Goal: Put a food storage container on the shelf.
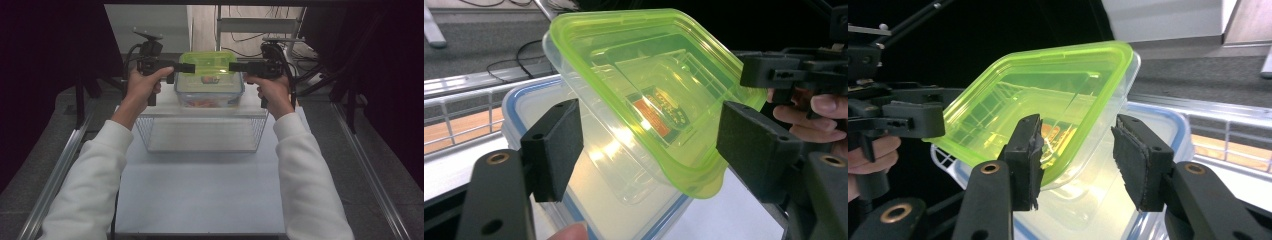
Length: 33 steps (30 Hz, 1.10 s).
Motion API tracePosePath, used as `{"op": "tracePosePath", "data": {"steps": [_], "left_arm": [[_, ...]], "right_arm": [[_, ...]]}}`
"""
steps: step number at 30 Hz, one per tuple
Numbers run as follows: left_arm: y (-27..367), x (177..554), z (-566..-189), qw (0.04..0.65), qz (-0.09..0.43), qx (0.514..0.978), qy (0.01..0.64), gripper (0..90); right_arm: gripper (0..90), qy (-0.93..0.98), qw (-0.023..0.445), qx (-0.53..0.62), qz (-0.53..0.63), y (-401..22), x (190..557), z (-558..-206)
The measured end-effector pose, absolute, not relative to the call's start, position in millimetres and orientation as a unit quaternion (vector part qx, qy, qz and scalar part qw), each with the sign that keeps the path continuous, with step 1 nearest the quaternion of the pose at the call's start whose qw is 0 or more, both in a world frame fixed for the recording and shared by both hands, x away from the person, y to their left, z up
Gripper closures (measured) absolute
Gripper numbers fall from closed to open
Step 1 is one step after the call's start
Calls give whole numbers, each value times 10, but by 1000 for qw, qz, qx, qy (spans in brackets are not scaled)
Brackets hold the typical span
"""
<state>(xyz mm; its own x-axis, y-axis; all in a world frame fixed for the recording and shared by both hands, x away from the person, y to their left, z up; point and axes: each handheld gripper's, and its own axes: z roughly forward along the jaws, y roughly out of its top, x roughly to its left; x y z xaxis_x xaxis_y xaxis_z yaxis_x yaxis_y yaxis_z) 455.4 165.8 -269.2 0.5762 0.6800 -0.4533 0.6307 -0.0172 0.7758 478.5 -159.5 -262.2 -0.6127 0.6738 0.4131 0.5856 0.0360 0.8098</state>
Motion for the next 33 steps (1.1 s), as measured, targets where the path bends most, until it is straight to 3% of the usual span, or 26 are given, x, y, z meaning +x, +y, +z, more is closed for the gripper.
{"op": "tracePosePath", "data": {"steps": [6,13,33], "left_arm": [[1691,4492,-2657,530,35,713,458,241],[1735,4426,-2610,536,43,711,454,231],[1959,4002,-2645,538,50,725,428,234]], "right_arm": [[524,720,33,434,541,-1620,4715,-2633],[408,717,40,435,543,-1638,4673,-2587],[366,718,30,415,558,-2005,4341,-2539]]}}
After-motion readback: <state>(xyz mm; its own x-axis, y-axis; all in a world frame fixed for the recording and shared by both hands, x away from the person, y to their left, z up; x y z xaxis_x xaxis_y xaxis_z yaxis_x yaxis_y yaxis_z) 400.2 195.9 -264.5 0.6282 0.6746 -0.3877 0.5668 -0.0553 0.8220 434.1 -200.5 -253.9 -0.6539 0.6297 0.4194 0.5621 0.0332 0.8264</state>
